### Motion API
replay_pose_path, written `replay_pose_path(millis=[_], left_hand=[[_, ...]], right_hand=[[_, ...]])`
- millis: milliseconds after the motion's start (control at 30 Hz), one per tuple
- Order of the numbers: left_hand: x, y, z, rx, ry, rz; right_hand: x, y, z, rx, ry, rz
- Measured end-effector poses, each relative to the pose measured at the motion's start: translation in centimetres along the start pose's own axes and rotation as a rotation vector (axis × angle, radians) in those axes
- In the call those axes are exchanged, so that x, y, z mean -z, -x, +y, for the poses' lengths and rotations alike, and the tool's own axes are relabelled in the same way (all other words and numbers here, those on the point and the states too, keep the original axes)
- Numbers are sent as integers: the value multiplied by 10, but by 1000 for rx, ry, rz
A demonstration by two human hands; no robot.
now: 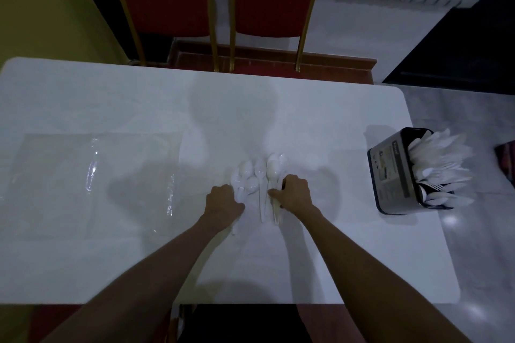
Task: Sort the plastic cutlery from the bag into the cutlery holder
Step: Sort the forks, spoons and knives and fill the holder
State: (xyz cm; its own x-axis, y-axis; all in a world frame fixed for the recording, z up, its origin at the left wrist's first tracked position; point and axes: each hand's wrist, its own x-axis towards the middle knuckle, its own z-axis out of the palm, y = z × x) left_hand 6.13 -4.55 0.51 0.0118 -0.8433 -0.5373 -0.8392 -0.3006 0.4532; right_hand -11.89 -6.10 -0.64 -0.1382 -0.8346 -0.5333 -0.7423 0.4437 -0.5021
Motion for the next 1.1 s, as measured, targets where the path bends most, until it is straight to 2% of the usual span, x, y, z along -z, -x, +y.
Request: replay_pose_path(millis=[267,467,700,867,1100], left_hand=[[16,-1,-7,35,78,12],[20,-3,-13,64,143,21],[20,-3,-24,39,199,-45],[23,-2,-30,37,291,-90],[30,-1,-29,87,471,-153]], right_hand=[[12,5,-7,-48,-129,-37],[0,13,-20,3,-61,-135],[-15,10,-38,-4,22,-30],[-14,8,-46,-42,57,-78],[-1,9,-29,-85,-66,-96]])
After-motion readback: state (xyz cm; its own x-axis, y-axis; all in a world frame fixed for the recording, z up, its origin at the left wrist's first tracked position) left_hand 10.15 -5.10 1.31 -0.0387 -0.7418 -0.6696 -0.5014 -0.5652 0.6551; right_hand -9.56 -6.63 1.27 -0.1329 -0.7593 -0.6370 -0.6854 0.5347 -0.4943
